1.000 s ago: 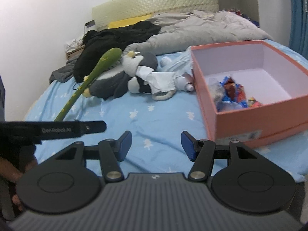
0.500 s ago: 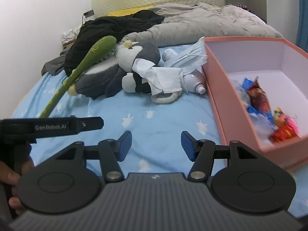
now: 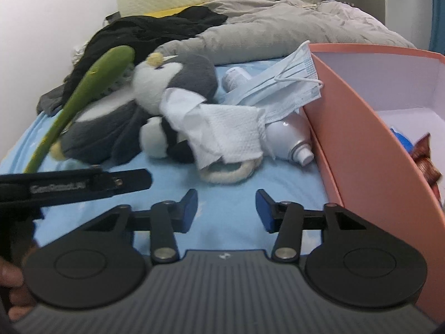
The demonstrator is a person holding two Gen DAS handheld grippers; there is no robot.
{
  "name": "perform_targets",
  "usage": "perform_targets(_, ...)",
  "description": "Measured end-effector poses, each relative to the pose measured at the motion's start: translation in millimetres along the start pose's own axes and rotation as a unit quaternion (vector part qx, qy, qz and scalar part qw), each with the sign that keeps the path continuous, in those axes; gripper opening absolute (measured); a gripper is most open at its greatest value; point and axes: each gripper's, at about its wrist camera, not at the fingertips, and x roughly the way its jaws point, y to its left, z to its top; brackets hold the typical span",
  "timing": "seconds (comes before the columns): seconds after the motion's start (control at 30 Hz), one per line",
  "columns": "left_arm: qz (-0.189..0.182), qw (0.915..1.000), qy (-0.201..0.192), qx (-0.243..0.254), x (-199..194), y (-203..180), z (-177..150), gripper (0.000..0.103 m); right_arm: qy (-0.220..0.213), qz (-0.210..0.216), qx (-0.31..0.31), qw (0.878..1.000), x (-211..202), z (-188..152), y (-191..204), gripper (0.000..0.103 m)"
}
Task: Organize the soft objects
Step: 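Grasp the white fuzzy hair tie with the right gripper while the left grasps the small panda plush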
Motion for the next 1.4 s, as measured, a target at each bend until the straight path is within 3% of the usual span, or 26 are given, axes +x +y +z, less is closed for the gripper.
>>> perform_targets(0.1, -0.016, 0.9997, -0.003, -0.021, 13, 7, 6, 0.049, 0.004, -0.002, 0.004, 1.0, 20, 5, -3, 0.041)
perform_targets(0.3, -0.051, 0.9973, 0.001, -0.054, 36, 16, 11, 0.048, 0.013, -0.009, 0.022, 1.0, 52, 12, -11, 0.041)
perform_targets(0.4, -0.061, 0.996, 0.011, -0.064, 47, 17, 11, 0.037, 0.018, -0.013, 0.029, 0.999, 65, 14, -13, 0.038)
perform_targets(0.5, -0.084, 0.9937, 0.012, -0.074, 53, 18, 11, 0.021, 0.018, -0.01, 0.032, 0.999, 73, 15, -12, 0.034)
perform_targets(0.57, -0.082, 0.9941, 0.011, -0.071, 53, 16, 11, 0.018, 0.019, -0.01, 0.03, 0.999, 75, 17, -11, 0.025)
perform_targets(0.6, -0.08, 0.9947, 0.01, -0.065, 52, 13, 12, 0.017, 0.021, -0.008, 0.032, 0.999, 76, 18, -11, 0.016)
perform_targets(1.03, -0.057, 0.9958, 0.002, -0.072, -2, 17, 9, 0.014, 0.033, -0.011, 0.038, 0.999, 44, 14, -11, 0.011)
perform_targets(1.4, -0.039, 0.9965, 0.016, -0.073, -64, 13, -31, 0.014, 0.081, 0.017, 0.062, 0.995, -7, -14, -12, 0.011)
